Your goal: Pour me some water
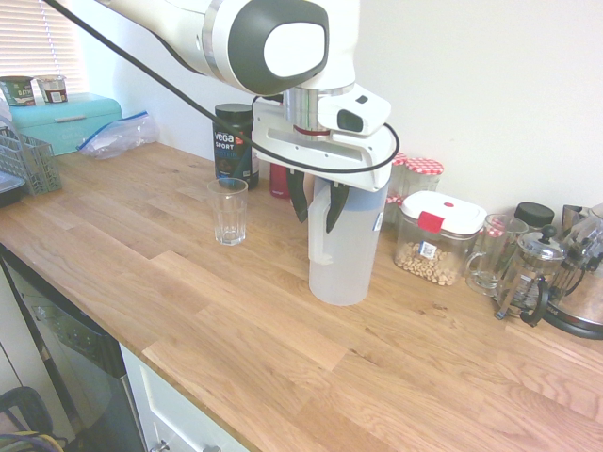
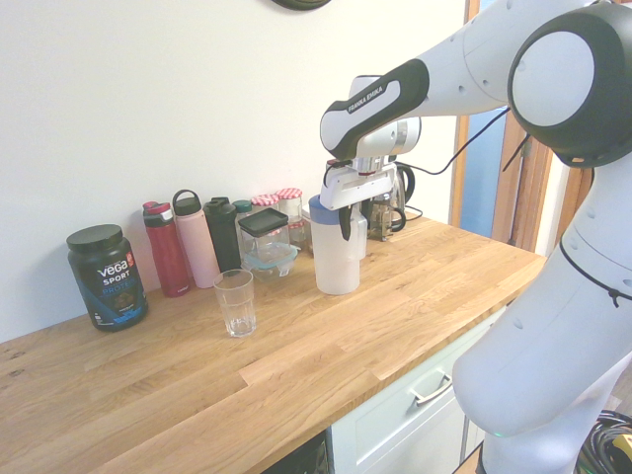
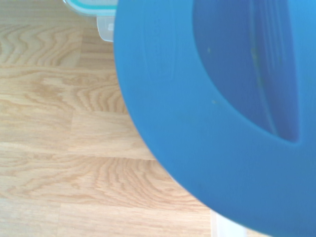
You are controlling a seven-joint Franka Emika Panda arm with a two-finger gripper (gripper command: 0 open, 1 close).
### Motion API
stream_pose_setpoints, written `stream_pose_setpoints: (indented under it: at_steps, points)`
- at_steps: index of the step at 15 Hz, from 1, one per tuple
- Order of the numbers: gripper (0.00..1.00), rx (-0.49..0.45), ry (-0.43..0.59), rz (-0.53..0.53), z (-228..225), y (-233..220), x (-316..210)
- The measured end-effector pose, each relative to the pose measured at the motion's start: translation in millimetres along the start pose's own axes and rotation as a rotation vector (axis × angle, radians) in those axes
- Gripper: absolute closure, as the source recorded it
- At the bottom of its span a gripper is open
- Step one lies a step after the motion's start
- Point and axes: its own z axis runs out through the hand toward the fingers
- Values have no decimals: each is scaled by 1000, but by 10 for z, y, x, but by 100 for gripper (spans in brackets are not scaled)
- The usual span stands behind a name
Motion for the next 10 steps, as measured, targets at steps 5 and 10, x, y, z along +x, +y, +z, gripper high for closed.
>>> stream_pose_setpoints:
  at_steps: [5, 10]
  points:
    - [100, 0, -2, -11, 65, -29, -56]
    - [100, 2, 2, -9, 40, -21, -56]
